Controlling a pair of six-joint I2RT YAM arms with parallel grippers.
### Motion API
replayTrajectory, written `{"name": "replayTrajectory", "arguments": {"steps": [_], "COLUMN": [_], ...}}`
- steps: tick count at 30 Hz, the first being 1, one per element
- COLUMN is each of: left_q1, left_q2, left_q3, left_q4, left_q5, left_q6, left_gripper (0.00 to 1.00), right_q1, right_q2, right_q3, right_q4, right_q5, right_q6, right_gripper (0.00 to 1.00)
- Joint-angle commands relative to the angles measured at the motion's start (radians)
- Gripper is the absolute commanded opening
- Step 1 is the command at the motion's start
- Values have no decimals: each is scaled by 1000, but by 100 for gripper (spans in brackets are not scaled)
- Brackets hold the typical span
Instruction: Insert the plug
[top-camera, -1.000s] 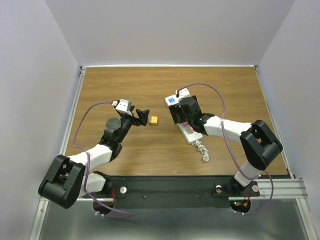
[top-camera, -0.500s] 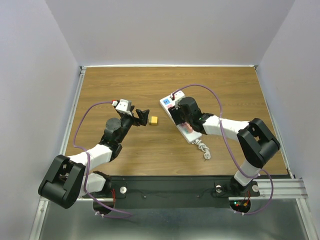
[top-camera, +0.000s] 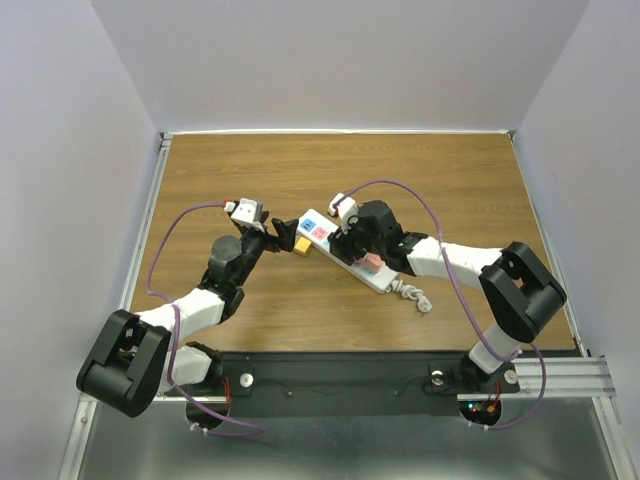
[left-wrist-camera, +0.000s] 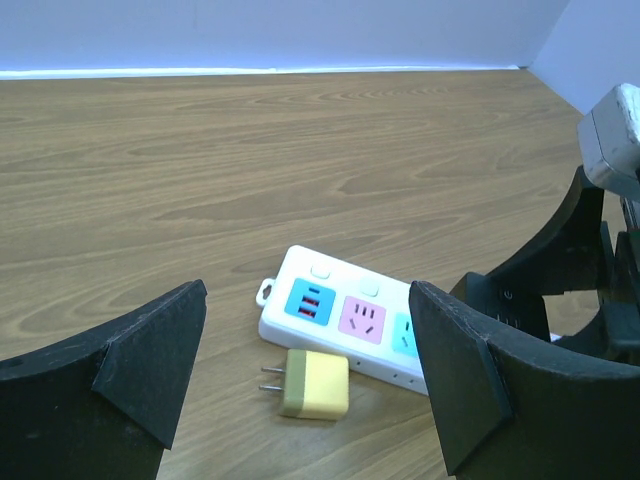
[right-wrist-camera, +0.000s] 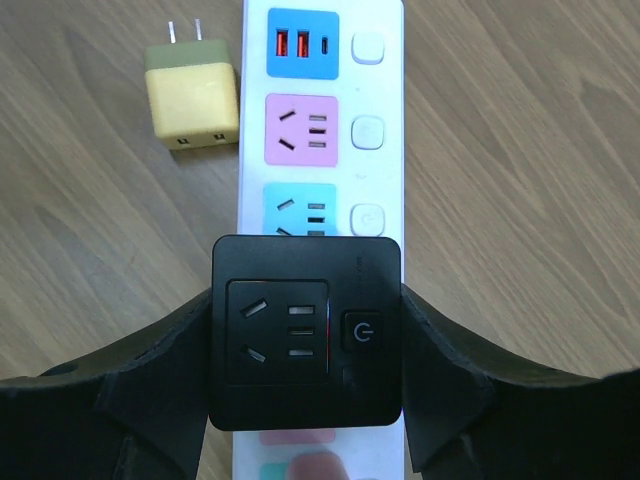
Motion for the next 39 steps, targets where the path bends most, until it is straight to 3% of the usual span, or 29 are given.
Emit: {"name": "replayTrajectory", "arguments": {"steps": [1,4,5,7,8,15,19,25,39], "left_q1": [3,3,3,3,3,3,3,3,3], "left_q2": [-3,3,11,24,32,92,150,245,297], "left_q3": [-9,-7,-6,0,3,20,45,79,103], "left_q4": [64,67,67,72,73,105,121,170,182], "left_q5": [1,3,1,-3,-5,-25,-25,-14,-13], "left_q6": [2,3,2,3,0,6,6,5,14], "left_gripper": [94,94,94,93,93,93,93,93,92], "right_q1": [43,58,69,79,95,205,315,382,428], "right_q2": [-31,-83,-125,-175,-199,-322,-250,-179,-109], "right_q3": [-1,-32,-44,-73,-105,-224,-251,-273,-247], "right_q4": [-5,12,19,48,58,81,67,3,-114], "right_q5": [51,152,175,218,262,545,829,1031,1128], "right_q6": [29,80,101,123,132,209,301,465,643], "right_gripper": [42,65,84,98,100,100,100,100,100]}}
